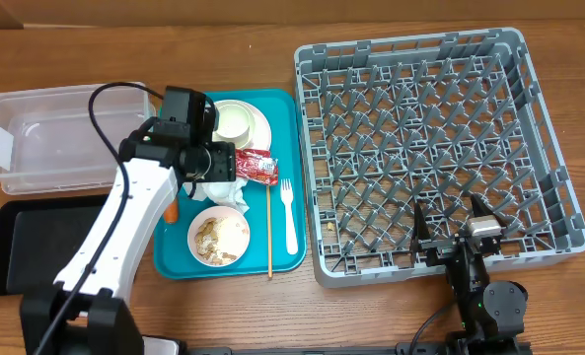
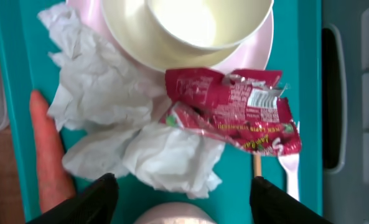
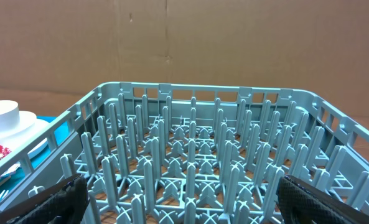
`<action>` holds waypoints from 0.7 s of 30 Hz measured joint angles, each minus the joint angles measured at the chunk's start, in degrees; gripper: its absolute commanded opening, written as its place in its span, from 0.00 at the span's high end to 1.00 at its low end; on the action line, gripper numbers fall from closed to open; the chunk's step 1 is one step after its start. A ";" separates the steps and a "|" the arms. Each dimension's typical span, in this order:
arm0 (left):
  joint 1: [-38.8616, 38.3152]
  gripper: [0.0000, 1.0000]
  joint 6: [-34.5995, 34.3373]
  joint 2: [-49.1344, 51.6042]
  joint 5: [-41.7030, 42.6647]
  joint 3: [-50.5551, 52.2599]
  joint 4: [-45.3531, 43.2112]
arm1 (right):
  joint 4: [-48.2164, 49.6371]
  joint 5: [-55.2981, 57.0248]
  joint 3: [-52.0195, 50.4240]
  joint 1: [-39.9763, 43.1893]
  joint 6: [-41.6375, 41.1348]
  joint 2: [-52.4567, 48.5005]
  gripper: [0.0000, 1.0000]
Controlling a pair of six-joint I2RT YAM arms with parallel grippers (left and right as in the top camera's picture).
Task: Sort waste into correct bins and load items into the dishwasher
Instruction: 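Lower the left gripper onto the red snack wrapper and grasp it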
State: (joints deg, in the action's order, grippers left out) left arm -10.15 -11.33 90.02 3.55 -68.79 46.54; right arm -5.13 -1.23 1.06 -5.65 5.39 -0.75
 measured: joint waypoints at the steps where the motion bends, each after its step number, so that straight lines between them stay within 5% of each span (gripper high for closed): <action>1: 0.00 0.30 0.70 0.66 0.02 0.00 -0.66 | -0.02 0.00 0.00 0.00 0.02 0.00 0.00; 21: 0.00 0.30 4.07 11.10 0.02 0.00 -10.10 | -0.02 0.00 0.00 0.00 0.02 0.00 0.00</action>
State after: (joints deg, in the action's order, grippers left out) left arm -10.15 -7.27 101.12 3.57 -68.79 36.45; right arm -5.15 -1.23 1.06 -5.65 5.41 -0.75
